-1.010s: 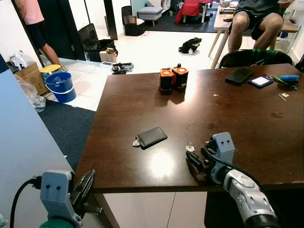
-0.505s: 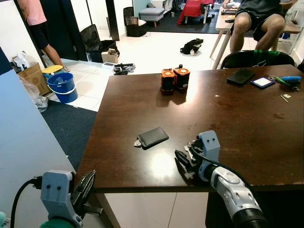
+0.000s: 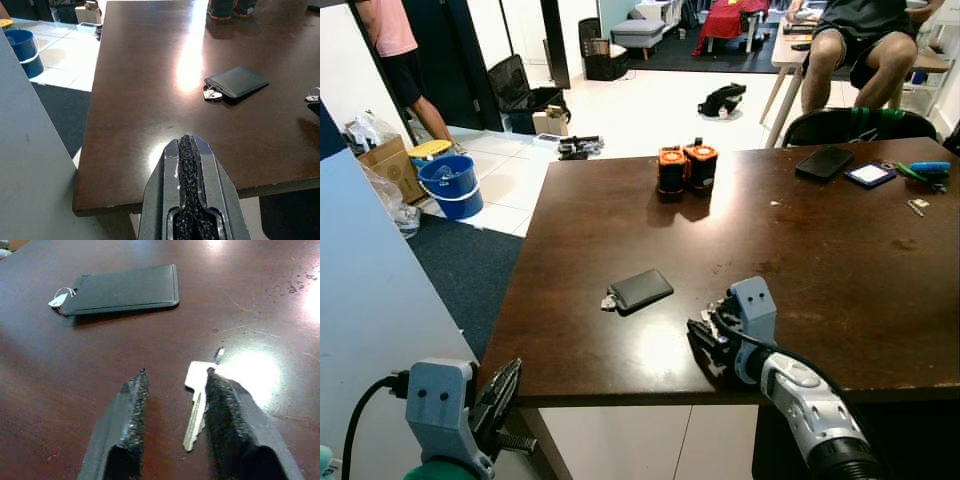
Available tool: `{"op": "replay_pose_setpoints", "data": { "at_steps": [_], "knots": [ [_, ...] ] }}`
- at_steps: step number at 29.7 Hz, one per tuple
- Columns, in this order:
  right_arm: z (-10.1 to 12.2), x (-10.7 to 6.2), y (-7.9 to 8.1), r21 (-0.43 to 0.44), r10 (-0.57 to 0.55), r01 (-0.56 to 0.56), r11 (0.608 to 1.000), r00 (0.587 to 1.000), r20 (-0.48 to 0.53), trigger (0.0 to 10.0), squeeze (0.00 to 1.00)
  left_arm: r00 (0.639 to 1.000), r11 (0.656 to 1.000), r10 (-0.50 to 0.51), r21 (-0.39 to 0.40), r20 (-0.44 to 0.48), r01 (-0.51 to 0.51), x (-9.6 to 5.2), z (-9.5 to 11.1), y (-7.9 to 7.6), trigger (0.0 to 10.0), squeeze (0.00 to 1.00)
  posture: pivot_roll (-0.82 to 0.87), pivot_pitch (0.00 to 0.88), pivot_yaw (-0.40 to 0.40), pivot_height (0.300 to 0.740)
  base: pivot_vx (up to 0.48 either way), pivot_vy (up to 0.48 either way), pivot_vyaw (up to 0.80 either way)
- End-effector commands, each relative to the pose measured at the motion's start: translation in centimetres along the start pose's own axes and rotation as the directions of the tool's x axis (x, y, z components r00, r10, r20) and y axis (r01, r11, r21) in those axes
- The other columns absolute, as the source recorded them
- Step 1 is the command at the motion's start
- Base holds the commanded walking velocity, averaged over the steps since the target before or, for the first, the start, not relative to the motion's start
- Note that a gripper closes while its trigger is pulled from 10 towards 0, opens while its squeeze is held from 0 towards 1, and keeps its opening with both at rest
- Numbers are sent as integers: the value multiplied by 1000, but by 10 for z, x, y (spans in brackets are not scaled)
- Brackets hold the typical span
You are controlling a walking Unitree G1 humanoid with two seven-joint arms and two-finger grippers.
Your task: Hang keys on a hook
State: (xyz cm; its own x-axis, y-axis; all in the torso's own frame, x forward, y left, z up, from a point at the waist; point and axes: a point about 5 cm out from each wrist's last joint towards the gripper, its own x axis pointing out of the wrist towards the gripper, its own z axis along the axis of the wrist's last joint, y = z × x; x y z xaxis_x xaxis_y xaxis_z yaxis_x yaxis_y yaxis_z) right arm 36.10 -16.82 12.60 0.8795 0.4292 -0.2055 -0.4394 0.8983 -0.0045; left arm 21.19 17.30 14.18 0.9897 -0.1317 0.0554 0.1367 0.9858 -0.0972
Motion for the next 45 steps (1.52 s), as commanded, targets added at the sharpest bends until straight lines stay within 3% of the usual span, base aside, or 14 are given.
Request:
{"op": "replay_pose_setpoints", "data": {
  "at_steps": [1, 9, 16, 19, 25, 27, 30, 32, 34, 35, 43, 44, 45],
  "knots": [
    [-20, 0, 6, 16, 28, -27, 1000, 996, -87, 0, 0, 1000, 1000, 8, 9, -20, -8, -3, -2, 3, 10000, 0, -3, 96, 187, 740, 0, 0, 0],
    [-24, 0, 9, 7, 65, -65, 998, 991, -114, 0, 0, 1000, 1000, 5, 7, -25, -5, -4, -2, 2, 10000, 0, -1, 100, 186, 740, 0, 0, 0],
    [-27, -1, 13, -140, 91, -113, 984, 985, -149, 0, 0, 999, 1000, -8, 5, -35, 8, -5, -3, 1, 10000, 0, 1, 104, 185, 740, 0, 0, 0],
    [-25, 0, 13, -150, 88, -109, 983, 986, -138, 0, 0, 999, 1000, -8, 5, -34, 8, -5, -3, 0, 10000, 0, 1, 104, 185, 740, 0, 0, 0],
    [-3, 2, 11, -102, 56, -54, 993, 998, 21, 0, 0, 1000, 1000, -4, 8, -31, 4, -4, -2, 2, 10000, 0, 1, 104, 185, 740, 0, 0, 0],
    [16, 2, 11, -31, 59, -55, 998, 986, 155, 0, 0, 1000, 1000, 1, 10, -28, 0, -4, -2, 2, 10000, 0, 1, 104, 185, 740, 0, 0, 0],
    [16, 2, 11, -31, 59, -55, 998, 986, 155, 0, 0, 1000, 1000, 1, 10, -28, 0, -4, -2, 2, 10000, 0, 1, 104, 185, 740, 0, 0, 0],
    [41, -2, 12, 48, 75, -95, 994, 944, 321, 0, 0, 1000, 1000, 5, 11, -25, -5, -5, -2, 3, 10000, 0, 0, 103, 181, 740, 0, 0, 0],
    [41, -2, 12, 48, 75, -95, 994, 944, 321, 0, 0, 1000, 1000, 5, 11, -25, -5, -5, -2, 3, 10000, 0, 0, 103, 181, 740, 0, 0, 0],
    [48, -4, 12, 59, 77, -106, 993, 927, 367, 0, 0, 1000, 1000, 6, 10, -24, -6, -5, -2, 2, 10000, 0, 0, 103, 181, 740, 0, 0, 0],
    [41, -3, 11, 23, 67, -79, 997, 943, 326, 0, 0, 1000, 1000, 4, 10, -25, -4, -4, -2, 2, 10000, 0, 0, 103, 181, 740, 0, 0, 0],
    [35, -1, 15, -60, 96, -82, 995, 954, 284, 0, 812, 1000, 1000, 3, 11, -25, -2, -4, -2, 2, 10000, 0, -2, 101, 185, 740, 0, 0, 0],
    [30, 1, 20, -111, 131, -106, 988, 960, 247, 4000, 1000, 1000, 1000, 2, 12, -26, -1, -4, -2, 2, 10000, 0, -2, 101, 185, 740, 0, 0, 0]
  ]
}}
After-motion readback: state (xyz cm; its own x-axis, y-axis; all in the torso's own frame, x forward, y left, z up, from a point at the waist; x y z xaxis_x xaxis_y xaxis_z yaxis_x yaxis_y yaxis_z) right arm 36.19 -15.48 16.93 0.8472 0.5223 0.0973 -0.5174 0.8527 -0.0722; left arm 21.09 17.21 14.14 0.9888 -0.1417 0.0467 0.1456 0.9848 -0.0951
